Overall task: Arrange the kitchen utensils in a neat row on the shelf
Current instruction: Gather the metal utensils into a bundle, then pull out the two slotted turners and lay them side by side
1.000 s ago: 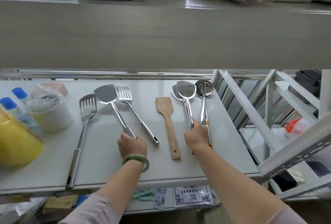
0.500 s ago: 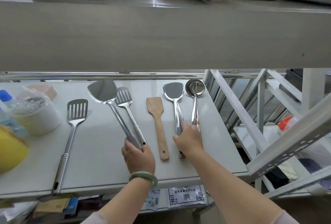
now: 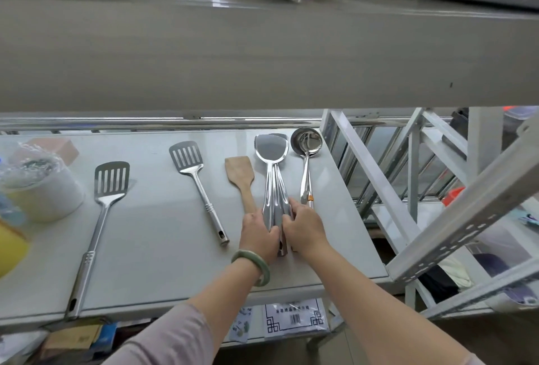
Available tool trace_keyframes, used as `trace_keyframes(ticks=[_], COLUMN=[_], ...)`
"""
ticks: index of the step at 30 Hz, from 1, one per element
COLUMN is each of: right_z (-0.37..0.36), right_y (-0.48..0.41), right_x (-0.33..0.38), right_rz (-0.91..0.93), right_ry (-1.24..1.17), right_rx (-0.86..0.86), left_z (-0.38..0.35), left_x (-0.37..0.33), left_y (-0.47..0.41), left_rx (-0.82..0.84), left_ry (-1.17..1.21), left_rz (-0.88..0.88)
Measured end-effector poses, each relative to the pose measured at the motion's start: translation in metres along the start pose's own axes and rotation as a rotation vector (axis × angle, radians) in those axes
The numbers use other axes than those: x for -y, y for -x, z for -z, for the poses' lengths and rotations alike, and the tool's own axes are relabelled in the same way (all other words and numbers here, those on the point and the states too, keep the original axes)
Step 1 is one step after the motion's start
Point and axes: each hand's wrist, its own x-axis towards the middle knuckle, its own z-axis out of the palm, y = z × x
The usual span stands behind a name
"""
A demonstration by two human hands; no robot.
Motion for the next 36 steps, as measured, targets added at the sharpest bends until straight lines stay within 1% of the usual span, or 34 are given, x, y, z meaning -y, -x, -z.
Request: trace_keyframes(ticks=[4, 9, 12, 14, 16, 18, 20, 22, 24, 27, 30, 31, 33, 36], right_z=[0.001, 0.001, -0.001, -0.018, -0.018, -0.024, -0.028, -0.059, -0.060, -0.062, -0.070, -0.072, -0.074, -0.078], right_y=[0.002, 0.001, -0.001, 0.001, 0.002, -0.001, -0.003, 0.003, 0.005, 0.006, 0.009, 0.010, 0.011, 0.008], right_x=[-0.001, -0.003, -0.002, 0.018, 0.019, 0.019, 0.017, 0.054, 0.060, 0.063, 0.067, 0.069, 0.071, 0.069], right_rz=[0.024, 0.014, 0.027, 0.062, 0.070, 0.076, 0.102, 0.218, 0.283, 0.402, 0.500, 0.505, 0.449, 0.332], right_ry=[-0.044, -0.047, -0.046, -0.051, -0.060, -0.064, -0.008, 0.049, 0.084, 0.102, 0.100, 0.103, 0.126, 0.234], right_rx=[0.009, 0.009, -0.008, 0.036, 0.032, -0.002, -0.033, -0.029, -0.071, -0.150, -0.084, -0.046, 0.044, 0.110], left_z=[-0.007, -0.010, -0.002, 0.022, 0.026, 0.033, 0.039, 0.081, 0.087, 0.096, 0.115, 0.123, 0.138, 0.162], left_x=[-0.001, -0.006, -0.009, 0.007, 0.006, 0.008, 0.002, 0.028, 0.034, 0.048, 0.068, 0.075, 0.087, 0.103], left_y=[-0.011, -0.023, -0.027, -0.031, -0.036, -0.035, -0.030, -0.025, -0.024, -0.014, -0.009, -0.007, -0.003, 0.004], left_rx=[0.027, 0.053, 0.095, 0.062, 0.091, 0.122, 0.129, 0.040, -0.011, -0.159, -0.371, -0.437, -0.533, -0.611], left_ry=[-0.032, -0.137, -0.195, -0.220, -0.277, -0.335, -0.344, -0.363, -0.368, -0.337, -0.314, -0.337, -0.379, -0.398], left_rz=[-0.030, 0.024, 0.018, 0.028, 0.015, 0.010, -0.039, -0.095, -0.145, -0.165, -0.177, -0.163, -0.105, 0.048])
